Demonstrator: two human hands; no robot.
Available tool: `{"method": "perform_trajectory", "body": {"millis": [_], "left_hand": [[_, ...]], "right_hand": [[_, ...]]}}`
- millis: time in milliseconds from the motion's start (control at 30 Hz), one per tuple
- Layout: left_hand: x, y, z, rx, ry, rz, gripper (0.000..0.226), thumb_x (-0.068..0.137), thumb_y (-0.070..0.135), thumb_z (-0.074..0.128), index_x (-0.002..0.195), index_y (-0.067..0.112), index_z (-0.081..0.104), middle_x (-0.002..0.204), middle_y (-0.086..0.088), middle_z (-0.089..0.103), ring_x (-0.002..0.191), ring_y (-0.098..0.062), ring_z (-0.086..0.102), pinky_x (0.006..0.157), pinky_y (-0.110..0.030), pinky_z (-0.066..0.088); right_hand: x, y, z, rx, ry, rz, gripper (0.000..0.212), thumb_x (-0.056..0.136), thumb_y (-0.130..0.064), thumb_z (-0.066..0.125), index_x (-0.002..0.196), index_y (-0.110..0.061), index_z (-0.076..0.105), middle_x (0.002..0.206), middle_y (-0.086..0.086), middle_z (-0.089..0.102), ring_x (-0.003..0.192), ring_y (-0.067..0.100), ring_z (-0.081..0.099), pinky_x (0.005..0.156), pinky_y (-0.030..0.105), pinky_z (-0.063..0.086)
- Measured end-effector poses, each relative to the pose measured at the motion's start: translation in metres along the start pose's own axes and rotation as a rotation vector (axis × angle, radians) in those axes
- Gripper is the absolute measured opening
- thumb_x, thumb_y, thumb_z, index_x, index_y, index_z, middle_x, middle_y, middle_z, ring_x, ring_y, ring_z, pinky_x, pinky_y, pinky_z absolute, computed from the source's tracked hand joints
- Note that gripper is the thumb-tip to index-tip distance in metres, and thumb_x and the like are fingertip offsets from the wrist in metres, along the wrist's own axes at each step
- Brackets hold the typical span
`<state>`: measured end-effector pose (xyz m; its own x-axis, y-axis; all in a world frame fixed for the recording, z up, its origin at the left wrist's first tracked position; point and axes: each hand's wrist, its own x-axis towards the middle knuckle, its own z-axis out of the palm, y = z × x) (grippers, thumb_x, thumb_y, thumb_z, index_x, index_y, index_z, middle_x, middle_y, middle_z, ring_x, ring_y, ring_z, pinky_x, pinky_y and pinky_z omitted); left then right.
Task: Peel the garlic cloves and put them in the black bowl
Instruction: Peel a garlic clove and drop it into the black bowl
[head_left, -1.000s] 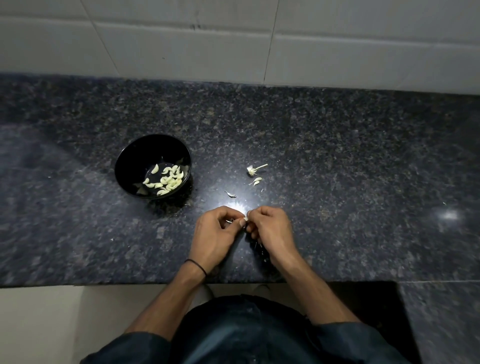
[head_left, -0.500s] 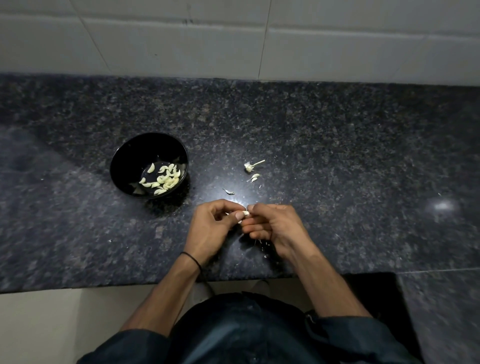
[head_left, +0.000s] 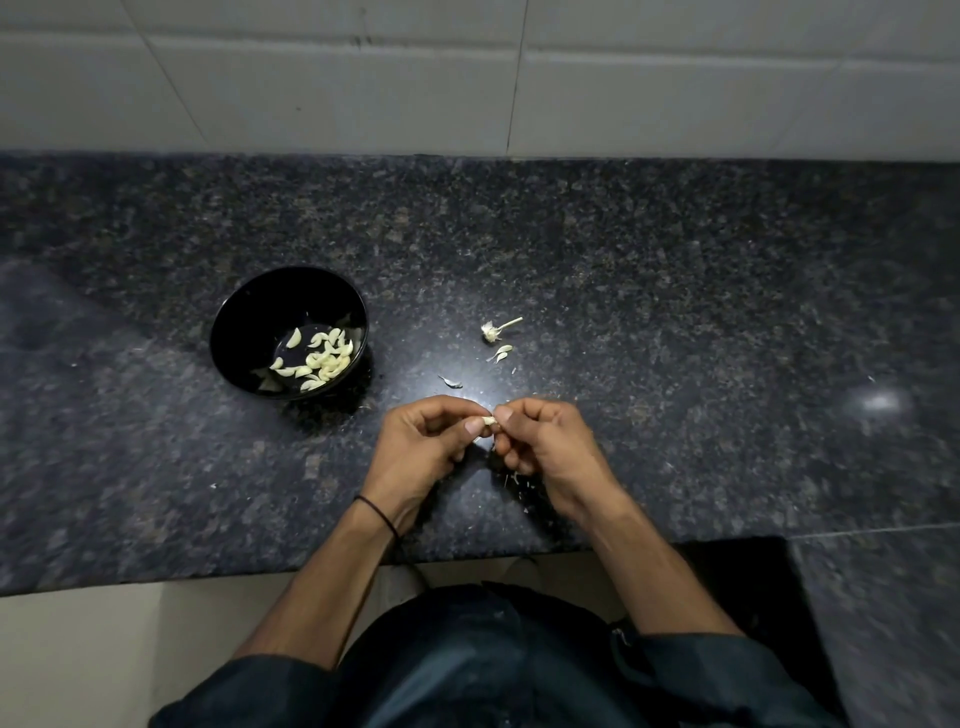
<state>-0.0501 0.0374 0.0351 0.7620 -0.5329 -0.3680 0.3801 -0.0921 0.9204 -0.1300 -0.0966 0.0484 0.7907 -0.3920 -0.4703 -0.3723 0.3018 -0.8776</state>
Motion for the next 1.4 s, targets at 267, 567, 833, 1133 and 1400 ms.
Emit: {"method": "perform_trajectory", "body": {"millis": [267, 567, 833, 1133, 1400], "left_hand": [[0.000, -0.002, 0.006, 0.004, 0.038, -0.022, 0.014, 0.091, -0.001, 0.066, 0.096, 0.006, 0.076, 0.071, -0.002, 0.073, 0.050, -0.003, 0.045, 0.042, -0.012, 0.032], [0.001, -0.003, 0.012, -0.076, 0.068, -0.054, 0.012, 0.087, 0.003, 0.072, 0.099, 0.001, 0.075, 0.084, -0.019, 0.074, 0.057, -0.009, 0.054, 0.049, -0.015, 0.038], [0.005, -0.006, 0.007, -0.119, 0.048, -0.054, 0.021, 0.097, -0.005, 0.054, 0.111, -0.001, 0.069, 0.083, -0.013, 0.074, 0.058, -0.010, 0.059, 0.052, -0.016, 0.047], [0.009, -0.010, 0.007, -0.094, 0.032, -0.037, 0.029, 0.099, -0.009, 0.045, 0.117, 0.004, 0.063, 0.101, -0.017, 0.075, 0.076, -0.024, 0.066, 0.065, -0.037, 0.057], [0.014, -0.009, 0.015, 0.095, 0.050, 0.069, 0.033, 0.098, -0.010, 0.047, 0.126, 0.002, 0.059, 0.112, -0.014, 0.070, 0.069, -0.017, 0.065, 0.064, -0.023, 0.056]], "right_hand": [[0.005, 0.010, 0.004, -0.468, 0.173, -0.178, 0.025, 0.098, -0.026, 0.059, 0.079, -0.013, 0.066, 0.065, -0.008, 0.061, 0.059, 0.007, 0.052, 0.060, 0.025, 0.042], [0.004, 0.009, 0.007, -0.692, 0.243, -0.272, 0.017, 0.102, -0.022, 0.054, 0.093, -0.012, 0.065, 0.084, -0.002, 0.068, 0.080, 0.017, 0.061, 0.067, 0.027, 0.042], [0.008, 0.012, 0.001, -0.614, 0.291, -0.204, 0.017, 0.101, -0.026, 0.058, 0.095, -0.014, 0.067, 0.081, -0.003, 0.070, 0.077, 0.013, 0.064, 0.072, 0.033, 0.050], [0.006, 0.013, -0.002, -0.604, 0.313, -0.302, 0.008, 0.091, -0.009, 0.063, 0.090, -0.015, 0.067, 0.079, -0.002, 0.067, 0.074, 0.012, 0.063, 0.068, 0.028, 0.051], [0.001, 0.003, -0.001, -0.438, 0.177, -0.186, 0.018, 0.096, -0.028, 0.064, 0.084, -0.019, 0.075, 0.076, -0.004, 0.073, 0.075, 0.013, 0.068, 0.070, 0.028, 0.050]]}}
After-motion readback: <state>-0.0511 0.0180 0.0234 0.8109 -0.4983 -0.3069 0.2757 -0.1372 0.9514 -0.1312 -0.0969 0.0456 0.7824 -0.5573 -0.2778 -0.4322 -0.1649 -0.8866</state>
